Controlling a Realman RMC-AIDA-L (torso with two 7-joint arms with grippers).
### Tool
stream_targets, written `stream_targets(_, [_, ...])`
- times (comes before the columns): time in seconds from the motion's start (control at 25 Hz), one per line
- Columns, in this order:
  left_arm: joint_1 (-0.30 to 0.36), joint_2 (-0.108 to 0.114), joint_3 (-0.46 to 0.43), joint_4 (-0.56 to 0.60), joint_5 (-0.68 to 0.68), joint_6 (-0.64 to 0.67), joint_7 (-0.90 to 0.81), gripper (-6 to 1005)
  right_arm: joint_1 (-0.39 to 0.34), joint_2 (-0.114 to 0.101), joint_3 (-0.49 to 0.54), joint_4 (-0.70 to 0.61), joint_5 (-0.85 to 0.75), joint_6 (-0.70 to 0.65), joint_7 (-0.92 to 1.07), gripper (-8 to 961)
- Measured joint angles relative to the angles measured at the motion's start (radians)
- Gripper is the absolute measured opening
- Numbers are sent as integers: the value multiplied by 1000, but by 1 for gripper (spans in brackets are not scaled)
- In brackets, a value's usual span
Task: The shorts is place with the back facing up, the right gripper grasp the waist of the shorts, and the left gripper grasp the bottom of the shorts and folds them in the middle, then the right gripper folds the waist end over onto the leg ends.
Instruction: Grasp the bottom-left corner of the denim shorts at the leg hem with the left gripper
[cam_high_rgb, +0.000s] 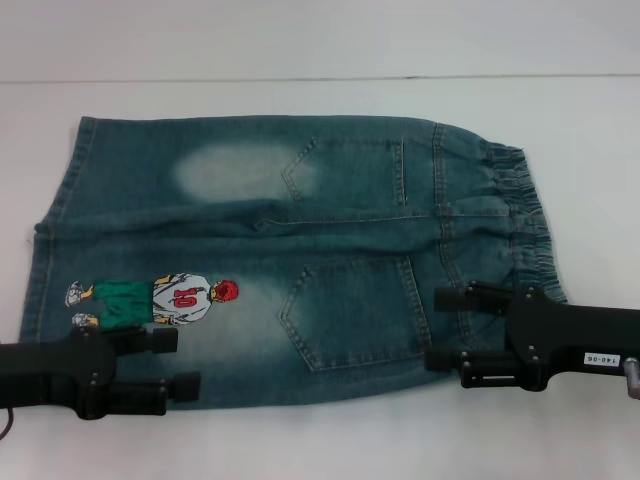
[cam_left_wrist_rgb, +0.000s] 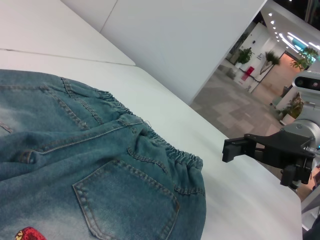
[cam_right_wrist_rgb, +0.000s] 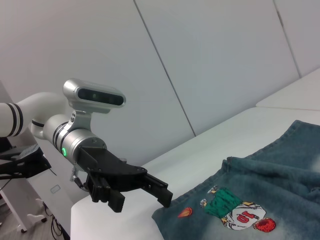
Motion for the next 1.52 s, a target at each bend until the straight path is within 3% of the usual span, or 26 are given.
stream_targets(0.48, [-4, 6, -19, 3, 0, 10, -26, 933, 0, -2, 0, 2, 2, -4, 1, 910])
stream_targets(0.64, [-14, 40, -38, 36, 7, 54, -152, 933, 0, -2, 0, -2, 4, -4, 4, 908])
stream_targets(0.88, [-17, 86, -127, 188, 23, 115, -381, 934, -4, -3, 8, -6, 5, -4, 7, 905])
stream_targets(0.96, [-26, 104, -131, 226, 74, 97, -494, 934, -5, -3, 13, -7, 5, -5, 5, 904])
stream_targets(1.12, [-61, 121, -130, 251, 223, 83, -646, 934, -6, -3, 17, -7, 5, -5, 4, 902])
stream_targets(1.52, [-109, 122, -110, 241, 418, 20, -785, 933, 5, -4, 19, -8, 5, -1, 0, 898])
